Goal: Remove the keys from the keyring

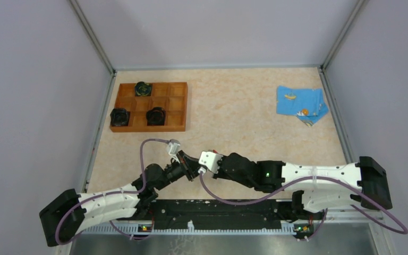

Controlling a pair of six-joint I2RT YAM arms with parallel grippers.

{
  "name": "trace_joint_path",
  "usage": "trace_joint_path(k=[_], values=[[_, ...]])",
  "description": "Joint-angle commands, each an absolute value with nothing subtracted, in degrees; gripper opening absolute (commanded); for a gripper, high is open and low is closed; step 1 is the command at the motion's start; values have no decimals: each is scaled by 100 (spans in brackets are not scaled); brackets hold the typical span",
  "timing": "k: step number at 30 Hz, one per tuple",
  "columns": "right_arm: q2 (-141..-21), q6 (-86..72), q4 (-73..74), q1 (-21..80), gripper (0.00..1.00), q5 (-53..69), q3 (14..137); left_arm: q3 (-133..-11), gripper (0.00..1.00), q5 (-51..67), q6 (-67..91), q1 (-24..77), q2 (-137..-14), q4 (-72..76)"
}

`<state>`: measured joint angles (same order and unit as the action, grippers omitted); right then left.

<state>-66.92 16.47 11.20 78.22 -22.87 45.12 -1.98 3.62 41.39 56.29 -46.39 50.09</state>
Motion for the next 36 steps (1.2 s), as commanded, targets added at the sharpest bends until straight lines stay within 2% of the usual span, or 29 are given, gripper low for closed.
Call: trace_joint_path(k=[1,20,36], values=[[-6562,1495,682,7700,0,-2295,4970,-336,0,666,3920,5730,-4685,4984],[-6273,1665,1087,7692,0,-2443,5053,-374,0,290,3526,5730,-4210,4020],[-6214,1788,1285,7682,0,-2505,5176,-468,0,407,3312,5730,-4337,3750]])
